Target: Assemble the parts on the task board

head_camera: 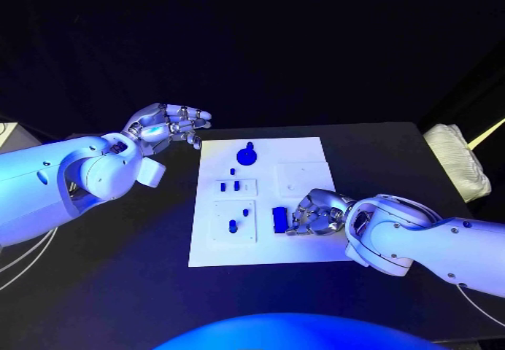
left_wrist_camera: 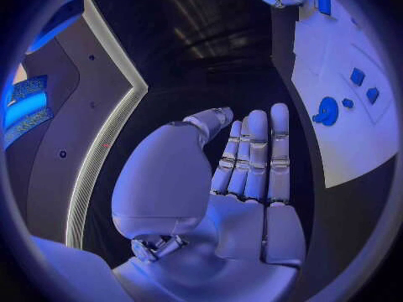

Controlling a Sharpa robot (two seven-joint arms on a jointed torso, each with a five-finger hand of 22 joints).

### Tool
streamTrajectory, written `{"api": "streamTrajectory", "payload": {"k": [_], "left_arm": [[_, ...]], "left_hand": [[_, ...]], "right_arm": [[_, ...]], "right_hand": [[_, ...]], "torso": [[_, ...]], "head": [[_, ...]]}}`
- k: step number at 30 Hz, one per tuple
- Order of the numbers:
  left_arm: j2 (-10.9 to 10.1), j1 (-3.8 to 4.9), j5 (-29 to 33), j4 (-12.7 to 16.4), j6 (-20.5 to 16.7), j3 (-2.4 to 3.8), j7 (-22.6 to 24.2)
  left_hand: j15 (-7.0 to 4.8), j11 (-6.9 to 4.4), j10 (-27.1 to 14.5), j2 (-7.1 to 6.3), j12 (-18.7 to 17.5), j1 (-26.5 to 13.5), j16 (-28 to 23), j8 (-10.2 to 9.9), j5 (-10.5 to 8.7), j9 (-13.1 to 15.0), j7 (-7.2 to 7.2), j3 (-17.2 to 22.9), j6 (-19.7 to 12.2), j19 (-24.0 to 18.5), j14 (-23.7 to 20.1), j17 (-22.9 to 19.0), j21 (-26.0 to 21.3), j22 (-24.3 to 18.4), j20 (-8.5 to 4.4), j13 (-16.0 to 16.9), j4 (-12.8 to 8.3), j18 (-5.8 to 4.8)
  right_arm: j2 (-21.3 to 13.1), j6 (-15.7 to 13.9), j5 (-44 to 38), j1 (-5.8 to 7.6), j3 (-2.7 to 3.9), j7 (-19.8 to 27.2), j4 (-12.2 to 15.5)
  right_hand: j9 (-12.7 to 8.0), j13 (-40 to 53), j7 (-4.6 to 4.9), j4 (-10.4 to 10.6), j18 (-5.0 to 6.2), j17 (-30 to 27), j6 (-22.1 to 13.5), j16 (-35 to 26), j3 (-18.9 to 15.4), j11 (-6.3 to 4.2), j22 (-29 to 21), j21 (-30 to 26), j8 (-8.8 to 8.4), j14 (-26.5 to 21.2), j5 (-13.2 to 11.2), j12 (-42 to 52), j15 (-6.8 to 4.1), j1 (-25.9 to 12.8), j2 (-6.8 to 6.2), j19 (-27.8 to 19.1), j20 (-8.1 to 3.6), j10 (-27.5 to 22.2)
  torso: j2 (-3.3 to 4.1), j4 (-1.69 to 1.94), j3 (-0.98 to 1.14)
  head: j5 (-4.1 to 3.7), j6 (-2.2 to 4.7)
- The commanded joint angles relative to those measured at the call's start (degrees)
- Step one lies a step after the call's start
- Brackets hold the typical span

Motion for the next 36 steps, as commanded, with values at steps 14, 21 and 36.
{"api": "streamTrajectory", "payload": {"k": [14,21,36], "left_arm": [[0.0,0.01,0.3,0.1,0.7,0.03,0.3],[0.0,0.01,0.3,0.1,1.0,0.03,0.7],[-0.1,-0.01,0.5,0.1,1.4,0.03,1.4]], "left_hand": [[-0.13,-0.34,0.1,0.09,0.4,0.6,-0.2,0.1,0.35,0.0,-0.06,0.4,0.4,0.4,-0.4,-0.1,0.1,0.1,-0.24,-0.1,0.0,0.87],[0.03,-0.21,0.1,-0.56,0.4,-0.3,-0.2,0.0,0.12,-0.1,0.04,-0.1,0.4,0.2,-0.4,-0.1,0.1,0.2,-0.16,-0.2,0.3,0.78],[0.18,-0.19,-0.1,-1.76,0.5,-1.9,-0.1,-0.2,-0.07,-0.1,0.0,-1.5,0.1,0.0,-0.4,-0.1,-0.5,-0.1,0.1,-0.3,1.4,0.79]], "right_arm": [[-3.8,-2.9,1.9,0.17,0.01,5.7,2.3],[-9.0,-6.2,4.0,0.94,0.02,11.0,4.4],[-16.0,-10.9,-10.8,0.76,-0.09,6.6,2.7]], "right_hand": [[-0.1,14.7,0.0,0.3,0.03,15.1,-0.2,0.2,0.1,-0.18,14.5,-0.2,0.09,6.1,-0.5,-0.1,-0.28,-1.9,-0.74,5.6,-0.23,5.6],[-1.8,14.4,2.09,0.0,0.26,15.1,-4.0,0.2,1.9,1.56,14.2,-1.5,-3.62,6.1,-0.7,-0.8,1.08,-1.4,-1.99,5.3,0.74,5.4],[-3.2,13.6,3.75,0.3,0.38,15.1,-4.9,0.2,3.9,3.08,14.1,-2.1,-7.29,6.1,-2.4,-2.5,2.49,-2.9,-6.11,5.1,2.17,4.5]], "torso": [[-0.02,0.01,-0.01],[-0.04,-0.05,-0.03],[-0.19,-0.33,-0.04]], "head": [[-0.04,0.29],[-0.37,0.64],[-1.53,0.92]]}}
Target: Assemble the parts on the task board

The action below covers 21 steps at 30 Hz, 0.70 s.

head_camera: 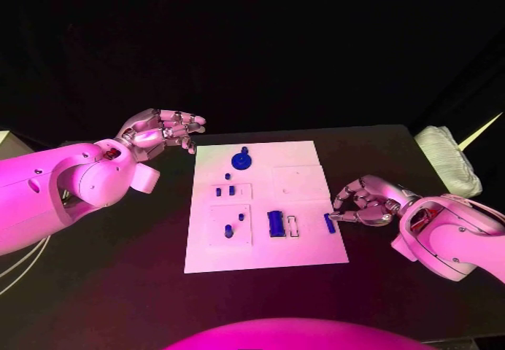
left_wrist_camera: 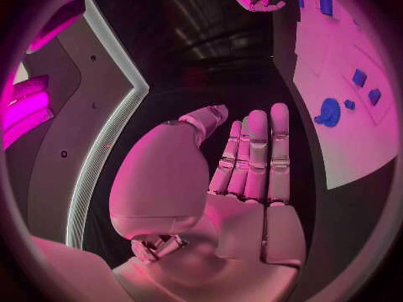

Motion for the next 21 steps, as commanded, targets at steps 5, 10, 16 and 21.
{"api": "streamTrajectory", "payload": {"k": [5,10,16,21], "left_arm": [[0.2,-0.04,0.5,0.0,1.2,0.04,1.0],[0.2,-0.09,0.5,0.0,1.3,0.04,1.0],[0.2,-0.14,0.5,0.0,1.4,0.04,0.9],[0.2,-0.15,0.5,0.0,1.4,0.04,0.8]], "left_hand": [[0.17,-0.19,-0.1,-0.22,0.3,-0.4,-0.1,-0.2,-0.06,-0.1,-0.01,-0.3,0.1,-0.2,-0.4,-0.1,-0.3,-0.1,0.31,-0.1,0.2,0.79],[0.17,-0.19,-0.1,-0.22,0.3,-0.4,-0.1,-0.2,-0.06,-0.1,-0.01,-0.3,0.1,-0.2,-0.4,-0.1,-0.3,-0.1,0.31,-0.1,0.2,0.79],[0.16,-0.22,0.0,-0.08,0.3,-0.3,-0.1,-0.2,-0.03,0.0,-0.03,-0.3,0.1,-0.2,-0.4,-0.1,-0.4,-0.2,0.32,-0.1,0.2,0.81],[0.15,-0.22,0.0,0.0,0.3,-0.3,-0.1,-0.1,-0.01,0.0,-0.04,-0.3,0.1,-0.2,-0.4,-0.1,-0.4,-0.2,0.32,-0.1,0.3,0.81]], "right_arm": [[0.3,-2.5,-11.3,-1.2,-0.16,-5.6,-0.6],[1.4,-2.0,-13.4,-1.89,-0.29,-9.0,-1.4],[3.4,-0.8,-14.3,-2.85,-0.39,-11.6,-2.3],[4.4,0.2,-14.5,-3.65,-0.41,-12.4,-3.0]], "right_hand": [[-0.1,13.3,0.12,0.0,0.44,15.1,0.7,0.2,0.9,0.46,14.0,-0.5,-0.46,6.1,-0.8,-0.7,0.41,-1.3,-1.12,5.1,0.57,4.4],[0.0,13.3,-0.06,0.0,0.45,15.1,1.4,0.2,1.6,0.32,14.0,-0.5,-0.47,6.1,-1.0,-0.9,0.31,-2.6,-1.38,5.1,0.56,4.4],[0.2,13.3,-0.29,0.1,0.44,15.1,2.0,0.2,2.2,0.13,14.0,-0.5,-0.48,6.1,-0.8,-0.8,0.16,-4.8,-1.74,5.1,0.45,4.4],[0.4,13.4,-0.5,0.0,0.42,15.1,2.6,0.2,2.8,-0.03,14.0,-0.4,-0.29,6.1,-0.7,-0.7,0.04,-5.1,-1.52,5.1,0.37,4.5]], "torso": [[0.03,-0.04,0.09],[0.1,0.12,-0.02],[0.14,0.13,0.01],[0.14,0.1,-0.03]], "head": [[-0.13,0.09],[-0.25,0.08],[-0.27,0.0],[-0.18,-0.19]]}}
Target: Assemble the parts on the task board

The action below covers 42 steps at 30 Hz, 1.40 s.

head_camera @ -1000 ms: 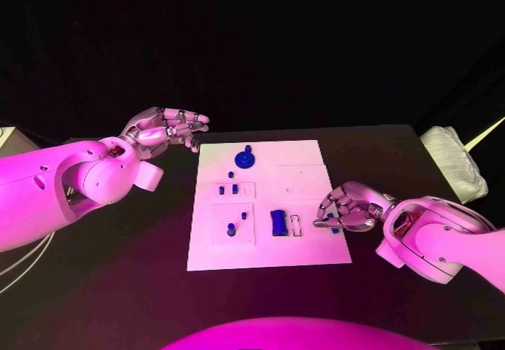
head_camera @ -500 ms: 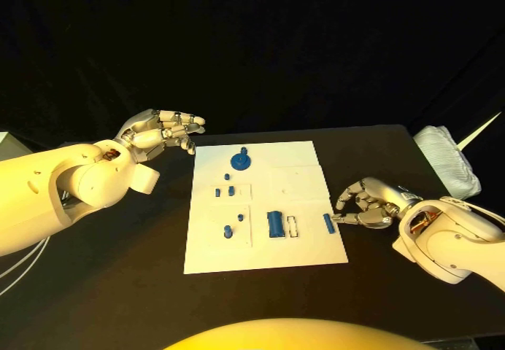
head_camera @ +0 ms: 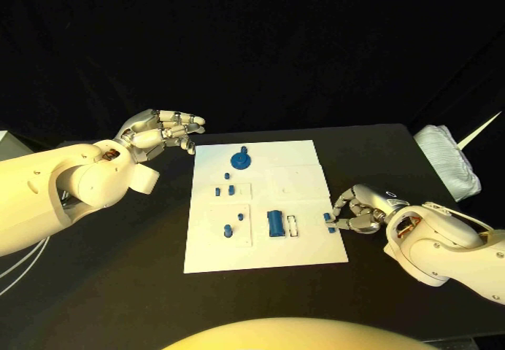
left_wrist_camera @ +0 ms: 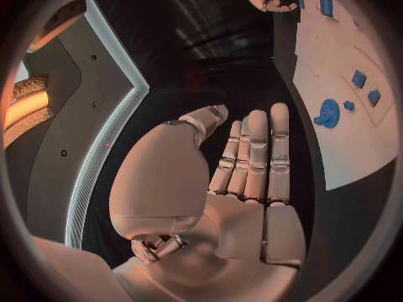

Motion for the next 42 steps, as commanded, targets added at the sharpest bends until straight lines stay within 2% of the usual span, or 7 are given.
{"api": "streamTrajectory", "payload": {"k": [1,18,22,24,30,35,42], "left_arm": [[0.0,-0.03,0.4,0.1,1.1,0.03,0.6],[-0.1,-0.04,0.4,0.2,1.0,0.03,0.4],[-0.2,-0.04,0.4,0.2,1.0,0.03,0.3],[-0.2,-0.04,0.4,0.3,1.0,0.03,0.3],[-0.3,-0.04,0.4,0.3,1.0,0.03,0.1],[-0.3,-0.04,0.4,0.4,1.0,0.03,0.0],[-0.4,-0.04,0.4,0.4,1.1,0.03,-0.1]], "left_hand": [[0.15,-0.22,0.0,0.0,0.3,-0.3,-0.1,-0.1,-0.01,0.0,-0.04,-0.1,0.1,-0.2,-0.4,-0.1,-0.2,-0.1,0.32,0.0,0.1,0.81],[0.12,-0.26,-0.1,0.32,0.3,-0.1,-0.1,-0.1,0.05,0.0,-0.08,0.0,0.2,-0.1,-0.4,-0.1,-0.3,-0.1,0.31,-0.1,0.2,0.84],[0.12,-0.26,-0.1,0.32,0.3,-0.1,-0.1,-0.1,0.05,0.0,-0.08,0.0,0.2,-0.1,-0.4,-0.1,-0.3,-0.1,0.31,-0.1,0.2,0.84],[0.1,-0.27,-0.1,0.45,0.4,0.0,-0.1,-0.1,0.07,0.0,-0.09,0.1,0.2,-0.1,-0.4,-0.1,-0.4,-0.2,0.3,-0.1,0.2,0.85],[0.09,-0.28,-0.1,0.5,0.4,0.1,-0.1,-0.1,0.08,0.0,-0.1,0.1,0.2,0.0,-0.4,-0.1,-0.4,-0.2,0.29,-0.1,0.2,0.85],[0.08,-0.28,-0.1,0.53,0.4,0.2,-0.1,-0.1,0.09,0.0,-0.1,0.1,0.2,0.0,-0.4,-0.1,-0.4,-0.2,0.28,-0.1,0.1,0.86],[0.08,-0.28,-0.1,0.53,0.4,0.2,-0.1,-0.1,0.09,0.0,-0.1,0.1,0.2,0.0,-0.4,-0.1,-0.4,-0.2,0.28,-0.1,0.1,0.86]], "right_arm": [[0.6,1.7,-2.2,-0.46,-0.03,-2.7,-0.4],[3.1,5.6,-4.6,-1.92,-0.03,-3.4,-2.2],[3.4,5.6,-5.6,-2.08,-0.03,-3.5,-2.3],[3.5,5.7,-6.2,-2.13,-0.03,-3.6,-2.4],[3.9,6.2,-8.0,-2.17,-0.03,-3.9,-2.3],[3.9,4.7,-8.8,-2.16,0.0,-3.9,-1.3],[3.1,0.2,-7.0,-0.78,0.13,-3.7,1.7]], "right_hand": [[0.1,13.4,-0.15,-0.1,0.4,15.1,0.5,0.2,0.5,-0.27,14.0,0.0,-0.02,6.1,0.1,0.0,0.0,-0.5,0.13,4.9,0.14,4.3],[0.1,13.6,-0.96,-1.9,0.32,15.1,1.7,0.2,7.4,-1.06,14.1,0.4,-0.51,6.1,0.4,0.3,-0.75,7.6,0.91,5.1,-0.65,4.5],[-0.3,13.6,-1.12,-3.1,0.31,15.1,2.2,0.2,12.9,-1.26,14.1,0.4,-1.07,6.1,3.9,0.4,-0.92,9.9,0.67,5.1,-0.82,4.5],[-0.1,13.7,-1.17,-4.0,0.29,15.1,2.7,0.2,17.4,-1.29,14.2,0.5,-1.14,6.1,7.5,0.5,-0.96,9.1,-0.7,5.1,-0.9,4.6],[0.4,13.7,-1.07,-5.9,0.32,15.1,2.7,0.2,22.5,-1.23,14.1,0.4,-1.06,6.1,11.0,0.3,-0.91,6.7,-2.98,5.1,-0.84,4.5],[1.3,13.7,-1.03,-8.1,0.27,15.1,2.7,0.2,26.1,-1.21,14.2,0.6,-0.59,6.1,15.5,0.4,-0.9,4.1,-4.38,5.1,-0.82,4.6],[1.7,13.9,-1.14,-8.4,0.06,15.1,2.7,0.2,26.9,-1.29,14.5,1.8,-0.32,6.1,16.6,0.9,-0.95,2.2,-4.79,5.4,-0.84,4.8]], "torso": [[-0.01,-0.07,-0.01],[-0.05,-0.06,-0.06],[-0.04,-0.07,-0.07],[-0.07,-0.02,-0.08],[-0.03,0.02,-0.1],[-0.1,-0.01,-0.05],[-0.12,-0.05,-0.06]], "head": [[0.08,-0.17],[0.18,-0.51],[0.17,-0.5],[0.15,-0.52],[0.13,-0.56],[0.23,-0.59],[0.21,-0.55]]}}
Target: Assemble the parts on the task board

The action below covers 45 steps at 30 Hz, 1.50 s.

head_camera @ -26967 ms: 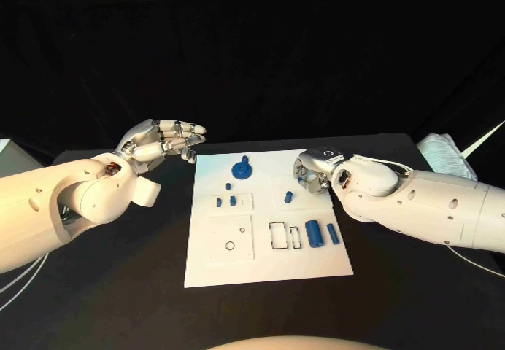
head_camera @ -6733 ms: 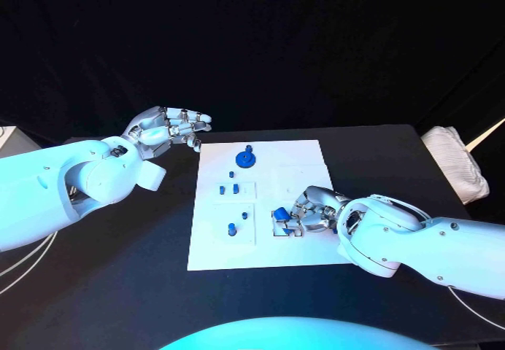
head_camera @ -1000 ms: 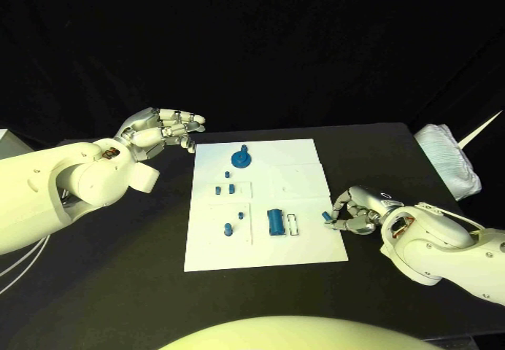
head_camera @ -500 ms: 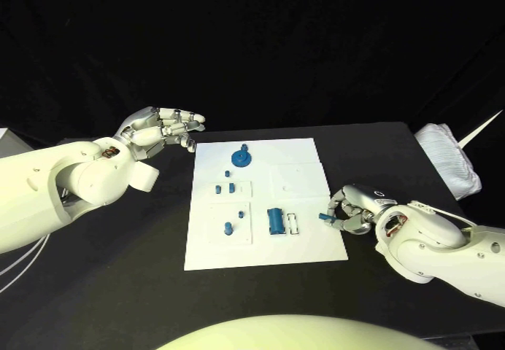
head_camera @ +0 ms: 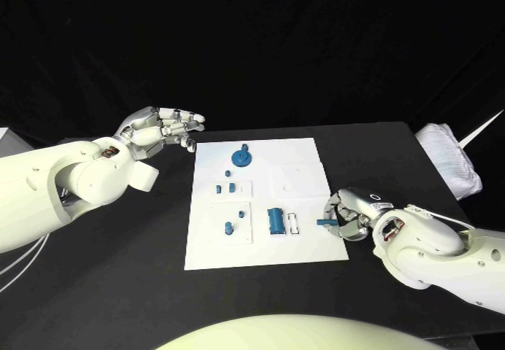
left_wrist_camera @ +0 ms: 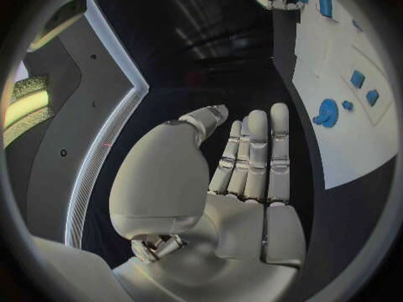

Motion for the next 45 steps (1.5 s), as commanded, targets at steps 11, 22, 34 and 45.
{"api": "streamTrajectory", "payload": {"k": [11,22,34,45], "left_arm": [[0.1,0.0,0.3,0.2,1.0,0.03,0.1],[0.0,0.01,0.3,0.4,1.0,0.03,0.0],[0.0,0.01,0.3,0.5,1.2,0.04,-0.3],[0.0,0.01,0.3,0.5,1.4,0.04,-0.5]], "left_hand": [[0.07,-0.29,-0.1,0.56,0.4,0.3,-0.1,-0.1,0.09,0.0,-0.1,0.2,0.2,0.0,-0.4,-0.1,-0.4,-0.1,0.28,-0.1,0.1,0.86],[0.07,-0.28,-0.1,0.63,0.4,0.4,-0.1,-0.1,0.1,0.0,-0.08,0.2,0.2,0.1,-0.4,-0.1,-0.4,-0.1,0.26,-0.1,0.1,0.86],[0.07,-0.28,-0.1,0.68,0.4,0.4,-0.1,-0.1,0.12,0.0,-0.08,0.2,0.2,0.1,-0.4,-0.1,-0.4,-0.1,0.26,-0.1,0.1,0.86],[0.07,-0.28,-0.1,0.68,0.4,0.4,-0.1,-0.1,0.12,0.0,-0.08,0.2,0.2,0.1,-0.4,-0.1,-0.4,-0.1,0.26,-0.1,0.1,0.86]], "right_arm": [[0.9,-3.7,8.1,3.4,0.2,-0.4,4.6],[5.2,-1.9,13.8,1.32,0.18,-0.9,1.9],[7.8,-1.7,14.2,0.81,0.19,-1.7,-0.5],[9.0,-0.7,13.7,0.8,0.2,-1.9,-1.4]], "right_hand": [[0.8,14.1,-0.24,-0.1,-0.05,15.1,0.5,0.2,1.3,-0.54,14.6,1.0,0.46,5.9,0.0,0.8,-0.45,-3.3,0.05,5.5,-0.51,5.1],[1.2,14.3,-0.46,1.6,-0.05,15.1,0.7,0.2,1.2,-0.73,14.7,1.0,0.75,5.9,-1.7,1.2,-0.62,-7.6,0.37,5.5,-0.67,5.3],[1.6,14.7,-0.91,4.1,-0.07,15.1,1.8,0.2,-0.1,-1.11,14.7,1.1,1.39,5.9,-4.1,2.3,-0.95,-12.7,1.14,5.5,-0.96,5.7],[1.6,14.9,-1.04,4.8,-0.06,15.1,2.4,0.2,-0.8,-1.21,14.7,1.0,1.78,5.9,-4.2,2.8,-1.02,-14.3,1.46,5.5,-1.03,5.8]], "torso": [[0.06,-0.02,-0.04],[0.0,0.05,-0.02],[0.11,-0.05,0.03],[0.01,0.01,0.0]], "head": [[-0.29,0.18],[-0.27,0.04],[-0.12,-0.08],[-0.1,-0.33]]}}
